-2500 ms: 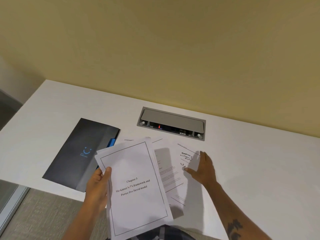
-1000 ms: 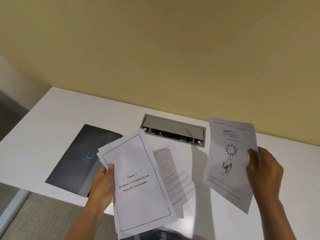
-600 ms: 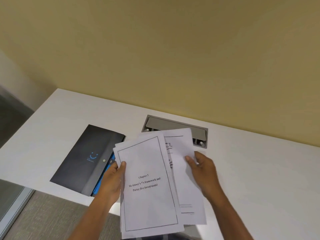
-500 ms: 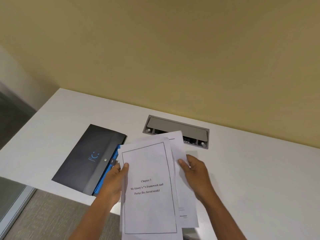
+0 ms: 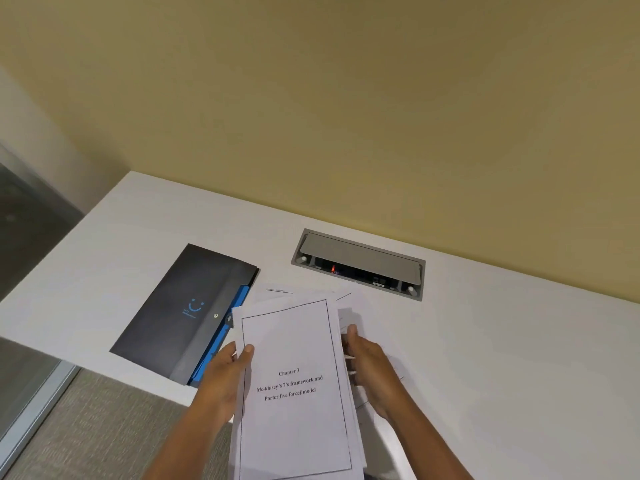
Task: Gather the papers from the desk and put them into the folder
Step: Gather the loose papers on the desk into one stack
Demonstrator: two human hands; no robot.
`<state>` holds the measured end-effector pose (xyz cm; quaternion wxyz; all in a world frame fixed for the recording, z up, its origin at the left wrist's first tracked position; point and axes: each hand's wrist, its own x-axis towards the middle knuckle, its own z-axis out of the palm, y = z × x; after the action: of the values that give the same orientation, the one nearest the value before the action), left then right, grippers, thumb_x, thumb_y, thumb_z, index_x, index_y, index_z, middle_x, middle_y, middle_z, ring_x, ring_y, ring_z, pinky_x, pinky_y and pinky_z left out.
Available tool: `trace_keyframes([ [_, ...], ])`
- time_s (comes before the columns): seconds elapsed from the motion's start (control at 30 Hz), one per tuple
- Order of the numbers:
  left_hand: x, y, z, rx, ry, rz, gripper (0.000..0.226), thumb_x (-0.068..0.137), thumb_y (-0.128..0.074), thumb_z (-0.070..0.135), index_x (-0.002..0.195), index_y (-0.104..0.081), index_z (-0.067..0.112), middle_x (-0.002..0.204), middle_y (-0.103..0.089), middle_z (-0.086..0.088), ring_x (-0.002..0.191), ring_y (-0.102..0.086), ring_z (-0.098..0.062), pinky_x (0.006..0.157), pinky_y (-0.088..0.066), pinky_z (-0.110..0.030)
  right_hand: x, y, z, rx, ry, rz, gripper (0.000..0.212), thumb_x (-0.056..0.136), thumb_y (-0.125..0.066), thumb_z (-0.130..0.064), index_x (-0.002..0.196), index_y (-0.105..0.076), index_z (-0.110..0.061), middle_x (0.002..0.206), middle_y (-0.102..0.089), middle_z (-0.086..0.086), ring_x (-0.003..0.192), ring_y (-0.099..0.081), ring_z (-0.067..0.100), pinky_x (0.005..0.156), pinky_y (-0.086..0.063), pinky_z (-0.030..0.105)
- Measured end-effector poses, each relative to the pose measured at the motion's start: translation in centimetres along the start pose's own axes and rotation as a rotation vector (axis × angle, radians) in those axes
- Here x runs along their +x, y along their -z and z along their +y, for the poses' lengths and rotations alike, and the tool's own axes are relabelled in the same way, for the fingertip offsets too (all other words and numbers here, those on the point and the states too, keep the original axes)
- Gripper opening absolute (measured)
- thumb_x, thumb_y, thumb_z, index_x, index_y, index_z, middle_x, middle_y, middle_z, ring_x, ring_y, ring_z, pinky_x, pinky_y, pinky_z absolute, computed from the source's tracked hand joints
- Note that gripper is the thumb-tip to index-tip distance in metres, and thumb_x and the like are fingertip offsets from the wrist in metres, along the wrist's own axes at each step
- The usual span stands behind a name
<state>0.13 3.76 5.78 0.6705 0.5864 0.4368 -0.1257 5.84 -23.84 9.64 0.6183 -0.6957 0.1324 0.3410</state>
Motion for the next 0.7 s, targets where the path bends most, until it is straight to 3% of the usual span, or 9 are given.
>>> trace_keyframes([
  [0.07,-0.1,0.6,-0.3,-0.05,0.005,0.069,0.015,0.102,-0.069,0.031,0.116,-0.075,0.031,0.11,-0.084,0.0,0.102,-0.078,-0.025,0.074,-0.061,-0.039,1.3,1.2,1.9,-0.204,0.056,0.202,0.037,0.099,-0.055,-0.062,0.108,-0.079,-0.035,0.107,-0.081,-0.009,0.106,-0.077,0.019,0.093,-0.064,0.043],
  [0.1,-0.2,0.9,-0.4,-0.078,0.013,0.096,0.017,0.102,-0.069,0.03,0.118,-0.074,0.028,0.103,-0.085,0.002,0.099,-0.079,-0.024,0.071,-0.062,-0.038,2.1,2.0,3.1,-0.396,0.068,0.303,0.036,0.097,-0.062,-0.058,0.116,-0.075,-0.031,0.12,-0.077,-0.009,0.121,-0.07,0.022,0.1,-0.059,0.044],
  [0.17,-0.4,1.5,-0.5,-0.117,0.021,0.136,0.016,0.102,-0.069,0.029,0.117,-0.073,0.024,0.097,-0.085,0.004,0.094,-0.08,-0.022,0.066,-0.062,-0.035,2.9,3.6,5.6,-0.807,-0.029,0.427,0.071,0.092,-0.068,-0.061,0.147,-0.052,-0.02,0.155,-0.052,0.002,0.148,-0.044,0.029,0.116,-0.045,0.048],
  [0.23,-0.3,2.1,-0.9,-0.146,0.022,0.178,0.012,0.103,-0.068,0.028,0.111,-0.074,0.022,0.104,-0.084,-0.002,0.095,-0.079,-0.025,0.07,-0.063,-0.039,3.2,4.8,7.8,-0.966,-0.108,0.5,0.1,0.084,-0.07,-0.07,0.158,-0.031,-0.016,0.166,-0.032,0.005,0.155,-0.029,0.031,0.121,-0.037,0.053],
  [0.37,0.2,3.0,-1.5,-0.226,0.035,0.189,0.017,0.104,-0.066,0.024,0.117,-0.072,0.013,0.12,-0.079,-0.014,0.11,-0.075,-0.038,0.102,-0.057,-0.061,3.2,5.1,10.4,-1.047,-0.112,0.552,0.116,0.077,-0.073,-0.073,0.16,-0.022,-0.011,0.165,-0.03,0.007,0.152,-0.032,0.03,0.119,-0.043,0.053],
  [0.53,0.4,3.5,-1.6,-0.247,0.036,0.211,0.022,0.106,-0.064,0.022,0.122,-0.07,0.008,0.122,-0.077,-0.016,0.112,-0.073,-0.038,0.107,-0.054,-0.06,3.0,3.8,10.9,-1.029,-0.099,0.555,0.107,0.086,-0.075,-0.06,0.162,-0.02,-0.008,0.167,-0.03,0.011,0.154,-0.032,0.032,0.121,-0.042,0.048],
  [0.7,0.4,3.2,-1.6,-0.255,0.009,0.212,0.021,0.106,-0.063,0.021,0.122,-0.071,0.01,0.124,-0.077,-0.015,0.116,-0.072,-0.038,0.109,-0.052,-0.061,2.8,3.3,10.6,-1.007,-0.044,0.575,0.11,0.084,-0.083,-0.051,0.162,-0.022,-0.004,0.153,-0.045,0.011,0.141,-0.048,0.032,0.112,-0.053,0.044],
])
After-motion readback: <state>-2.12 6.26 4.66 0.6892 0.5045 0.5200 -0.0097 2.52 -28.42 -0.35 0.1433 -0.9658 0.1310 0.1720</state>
